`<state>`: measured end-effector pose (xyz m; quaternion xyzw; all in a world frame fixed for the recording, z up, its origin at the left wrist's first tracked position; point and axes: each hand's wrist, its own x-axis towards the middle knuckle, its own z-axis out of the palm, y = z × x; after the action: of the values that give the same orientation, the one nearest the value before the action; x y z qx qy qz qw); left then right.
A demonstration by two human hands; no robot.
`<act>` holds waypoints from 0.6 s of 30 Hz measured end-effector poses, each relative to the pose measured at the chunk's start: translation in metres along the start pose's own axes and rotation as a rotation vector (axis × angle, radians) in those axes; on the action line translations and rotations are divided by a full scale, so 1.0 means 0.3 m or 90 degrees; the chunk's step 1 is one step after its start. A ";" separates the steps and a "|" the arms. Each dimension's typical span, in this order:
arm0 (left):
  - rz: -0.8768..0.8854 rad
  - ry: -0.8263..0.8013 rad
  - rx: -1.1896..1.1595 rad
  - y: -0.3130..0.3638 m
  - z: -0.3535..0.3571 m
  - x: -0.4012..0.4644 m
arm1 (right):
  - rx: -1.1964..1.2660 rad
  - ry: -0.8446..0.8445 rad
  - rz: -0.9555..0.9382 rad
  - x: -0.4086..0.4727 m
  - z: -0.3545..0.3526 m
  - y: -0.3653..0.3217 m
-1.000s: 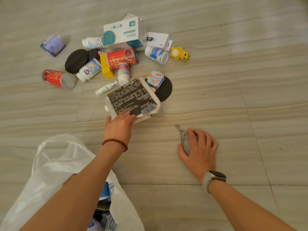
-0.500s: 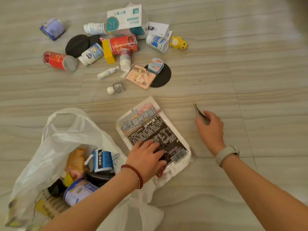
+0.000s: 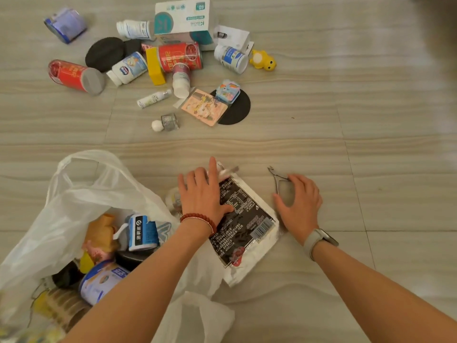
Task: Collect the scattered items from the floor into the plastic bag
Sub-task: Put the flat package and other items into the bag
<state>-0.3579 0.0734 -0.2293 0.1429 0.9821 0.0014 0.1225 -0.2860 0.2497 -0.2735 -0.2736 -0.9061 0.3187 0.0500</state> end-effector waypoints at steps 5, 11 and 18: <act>0.105 -0.007 -0.005 0.037 0.014 -0.072 | 0.036 0.000 0.007 0.002 -0.006 0.005; 0.008 -0.025 -0.256 0.032 0.031 -0.065 | 0.065 -0.008 0.009 -0.002 -0.018 0.002; -0.141 -0.081 -0.058 -0.003 0.025 -0.010 | 0.056 -0.005 0.002 -0.003 -0.012 0.007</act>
<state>-0.3536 0.0716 -0.2358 0.0276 0.9811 0.0231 0.1900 -0.2834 0.2525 -0.2717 -0.2712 -0.8909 0.3596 0.0583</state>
